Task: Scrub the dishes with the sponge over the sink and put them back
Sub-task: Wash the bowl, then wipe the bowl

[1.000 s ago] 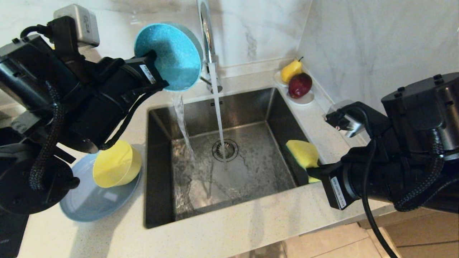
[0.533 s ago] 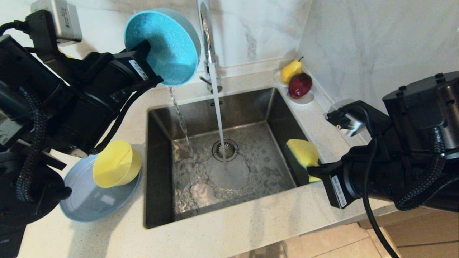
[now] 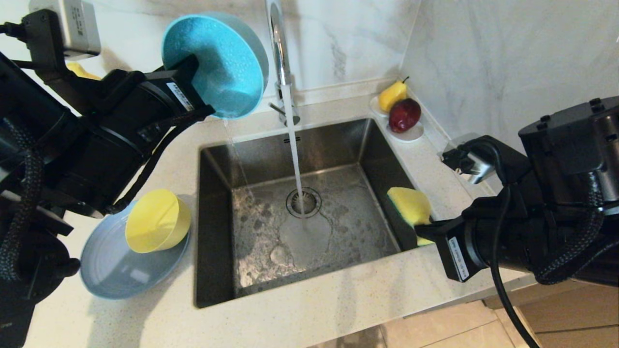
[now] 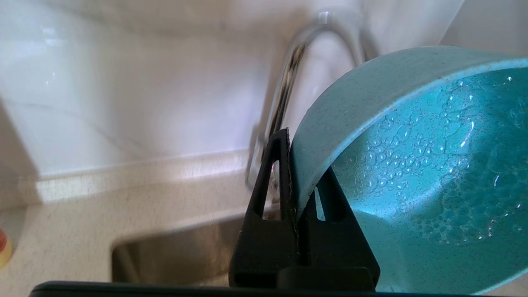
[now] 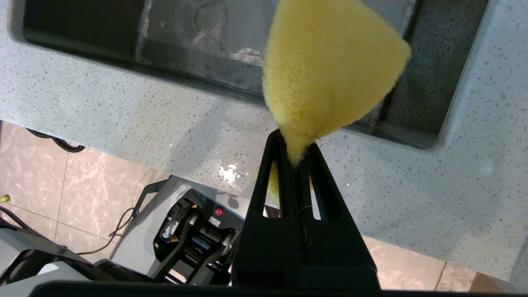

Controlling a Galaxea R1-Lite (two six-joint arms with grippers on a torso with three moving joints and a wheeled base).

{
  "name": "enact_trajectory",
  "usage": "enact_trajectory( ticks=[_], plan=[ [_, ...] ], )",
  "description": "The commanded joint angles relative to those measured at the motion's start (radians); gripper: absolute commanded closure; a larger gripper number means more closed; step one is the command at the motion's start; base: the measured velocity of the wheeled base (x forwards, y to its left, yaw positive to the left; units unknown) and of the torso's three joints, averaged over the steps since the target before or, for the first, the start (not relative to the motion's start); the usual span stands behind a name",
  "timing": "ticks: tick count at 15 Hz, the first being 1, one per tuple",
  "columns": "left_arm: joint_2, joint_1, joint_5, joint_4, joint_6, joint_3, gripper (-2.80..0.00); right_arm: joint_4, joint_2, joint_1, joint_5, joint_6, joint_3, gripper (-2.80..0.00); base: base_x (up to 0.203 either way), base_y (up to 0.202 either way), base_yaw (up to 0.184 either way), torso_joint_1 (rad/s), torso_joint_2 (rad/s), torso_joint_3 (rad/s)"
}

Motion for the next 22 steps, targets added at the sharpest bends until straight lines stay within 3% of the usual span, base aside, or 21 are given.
enact_trajectory(
  ticks=[1, 2, 3, 7, 9, 14, 18, 22],
  plan=[
    [-0.003, 0.0, 0.002, -0.003, 0.0, 0.0, 0.0, 0.001, -0.002, 0.0, -0.001, 0.001, 0.001, 0.0, 0.0, 0.0, 0.0, 0.0, 0.0, 0.0],
    [-0.008, 0.0, -0.008, 0.009, -0.009, 0.0, 0.0, 0.003, -0.007, 0.001, 0.005, 0.001, -0.001, 0.0, 0.0, 0.0, 0.0, 0.0, 0.0, 0.0],
    [-0.033, 0.0, -0.037, 0.09, -0.031, 0.0, 0.0, 0.006, -0.036, 0.001, 0.027, 0.001, -0.005, 0.0, 0.0, 0.0, 0.0, 0.0, 0.0, 0.0],
    [-0.139, 0.0, -0.179, 0.87, -0.101, -0.057, 0.0, 0.042, -0.065, 0.003, 0.114, 0.006, -0.059, 0.0, 0.0, 0.0, 0.0, 0.0, 0.0, 0.0],
    [-0.155, -0.001, -0.217, 1.069, -0.154, -0.094, 0.0, 0.068, -0.066, 0.004, 0.14, 0.037, -0.1, 0.0, 0.0, 0.0, 0.0, 0.0, 0.0, 0.0],
    [-0.07, -0.074, -0.223, 1.144, -0.308, -0.115, 0.0, 0.18, -0.032, 0.004, 0.237, 0.124, -0.298, 0.0, 0.0, 0.0, 0.0, 0.0, 0.0, 0.0],
    [0.027, -0.112, -0.224, 1.144, -0.433, -0.176, 0.0, 0.189, 0.02, 0.006, 0.25, 0.146, -0.372, 0.0, 0.0, 0.0, 0.0, 0.0, 0.0, 0.0],
    [0.086, -0.144, -0.222, 1.137, -0.518, -0.233, 0.0, 0.223, 0.087, 0.05, 0.263, 0.147, -0.424, 0.0, 0.0, 0.0, 0.0, 0.0, 0.0, 0.0]
  ],
)
